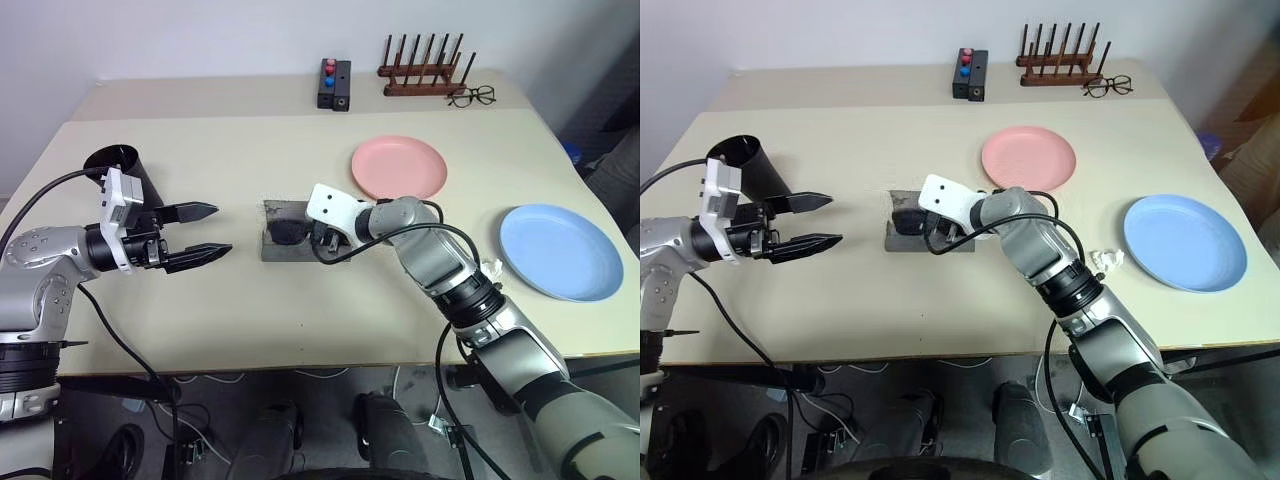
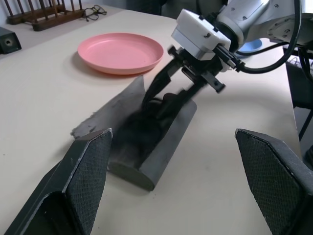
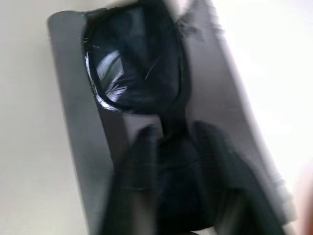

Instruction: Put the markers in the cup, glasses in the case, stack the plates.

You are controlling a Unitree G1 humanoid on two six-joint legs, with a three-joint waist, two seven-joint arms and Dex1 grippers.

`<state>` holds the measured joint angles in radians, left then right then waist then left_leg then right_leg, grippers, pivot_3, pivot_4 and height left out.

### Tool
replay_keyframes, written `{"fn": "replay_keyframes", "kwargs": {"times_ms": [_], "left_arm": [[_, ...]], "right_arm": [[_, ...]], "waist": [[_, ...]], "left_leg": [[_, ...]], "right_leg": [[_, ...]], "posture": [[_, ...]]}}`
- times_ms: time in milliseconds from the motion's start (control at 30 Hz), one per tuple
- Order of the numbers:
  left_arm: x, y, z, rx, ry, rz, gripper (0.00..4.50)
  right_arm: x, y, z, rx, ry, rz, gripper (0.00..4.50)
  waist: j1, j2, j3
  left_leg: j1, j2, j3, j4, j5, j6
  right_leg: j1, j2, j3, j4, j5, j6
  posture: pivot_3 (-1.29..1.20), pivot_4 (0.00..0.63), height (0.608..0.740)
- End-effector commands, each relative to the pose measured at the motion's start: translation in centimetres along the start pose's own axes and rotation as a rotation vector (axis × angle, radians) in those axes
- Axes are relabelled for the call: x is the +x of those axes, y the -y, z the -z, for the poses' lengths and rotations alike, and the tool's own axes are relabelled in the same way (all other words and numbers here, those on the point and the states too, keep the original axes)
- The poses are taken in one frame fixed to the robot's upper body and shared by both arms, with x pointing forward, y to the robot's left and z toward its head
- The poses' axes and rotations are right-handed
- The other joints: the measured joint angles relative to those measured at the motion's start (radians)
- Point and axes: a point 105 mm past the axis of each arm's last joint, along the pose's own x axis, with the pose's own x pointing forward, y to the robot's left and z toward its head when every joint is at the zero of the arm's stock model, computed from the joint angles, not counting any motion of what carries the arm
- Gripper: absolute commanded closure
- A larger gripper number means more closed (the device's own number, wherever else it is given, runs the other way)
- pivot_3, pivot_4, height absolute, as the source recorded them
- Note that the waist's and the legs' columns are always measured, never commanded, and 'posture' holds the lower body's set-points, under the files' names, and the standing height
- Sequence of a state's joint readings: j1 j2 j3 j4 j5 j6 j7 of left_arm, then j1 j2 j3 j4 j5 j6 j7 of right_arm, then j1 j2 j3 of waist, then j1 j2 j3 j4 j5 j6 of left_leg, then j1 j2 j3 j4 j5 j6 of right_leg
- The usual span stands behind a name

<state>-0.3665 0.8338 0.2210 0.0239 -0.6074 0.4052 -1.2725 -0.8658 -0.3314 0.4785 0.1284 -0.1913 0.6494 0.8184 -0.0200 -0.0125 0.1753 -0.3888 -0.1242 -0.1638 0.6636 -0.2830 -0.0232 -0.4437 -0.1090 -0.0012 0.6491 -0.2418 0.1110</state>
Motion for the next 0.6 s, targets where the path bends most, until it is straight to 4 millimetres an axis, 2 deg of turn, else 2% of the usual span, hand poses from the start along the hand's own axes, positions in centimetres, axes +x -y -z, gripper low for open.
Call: {"fn": "replay_keyframes", "kwargs": {"times_ms": [33, 100, 300, 400, 500, 600], "left_arm": [[-0.6, -0.1, -1.3, 0.045, 0.021, -0.013, 0.33], [-0.6, -0.1, -1.3, 0.043, 0.02, -0.013, 0.33], [-0.7, -0.2, -1.3, 0.042, 0.02, -0.017, 0.33], [-0.6, -0.4, -1.4, 0.044, 0.027, -0.022, 0.33], [-0.4, -0.7, -1.6, 0.051, 0.044, -0.041, 0.33], [-0.2, -2.5, -2.0, 0.062, 0.063, -0.132, 0.33]], "right_arm": [[-0.4, 0.7, -1.2, -0.016, 0.039, 0.026, 0.88], [-0.5, 0.9, -1.5, -0.001, 0.051, 0.032, 0.06], [-1.1, 1.4, -2.9, 0.002, 0.122, 0.034, 0.06], [-1.9, 3.3, -4.8, 0.062, 0.234, 0.117, 0.06], [-2.6, 4.1, -6.0, 0.096, 0.317, 0.128, 0.06], [-4.1, 5.5, -7.3, 0.183, 0.428, 0.156, 0.06]], "waist": [[0.0, 0.0, 0.0], [-0.001, 0.0, 0.0], [0.0, 0.0, 0.0], [-0.002, 0.001, 0.0], [0.0, 0.001, 0.001], [0.003, 0.001, 0.0]], "left_leg": [[0.0, 0.0, 0.0, 0.0, 0.0, 0.0], [0.0, 0.0, 0.0, 0.0, 0.0, 0.0], [0.0, 0.0, 0.0, 0.0, 0.0, 0.0], [0.0, 0.0, 0.0, 0.0, 0.0, 0.0], [0.0, 0.0, 0.0, 0.0, 0.0, 0.0], [0.0, 0.0, 0.0, 0.0, 0.0, 0.0]], "right_leg": [[0.0, 0.0, 0.0, 0.0, 0.0, 0.0], [0.0, 0.0, 0.0, 0.0, 0.0, 0.0], [0.0, 0.0, 0.0, 0.0, 0.0, 0.0], [0.0, 0.0, 0.0, 0.0, 0.0, 0.0], [0.0, 0.0, 0.0, 0.0, 0.0, 0.0], [0.0, 0.0, 0.0, 0.0, 0.0, 0.0]], "posture": [[0.0, 0.15, 0.74], [0.0, 0.15, 0.74], [0.0, 0.15, 0.74], [0.0, 0.15, 0.74], [0.0, 0.15, 0.74], [0.0, 0.15, 0.74]]}}
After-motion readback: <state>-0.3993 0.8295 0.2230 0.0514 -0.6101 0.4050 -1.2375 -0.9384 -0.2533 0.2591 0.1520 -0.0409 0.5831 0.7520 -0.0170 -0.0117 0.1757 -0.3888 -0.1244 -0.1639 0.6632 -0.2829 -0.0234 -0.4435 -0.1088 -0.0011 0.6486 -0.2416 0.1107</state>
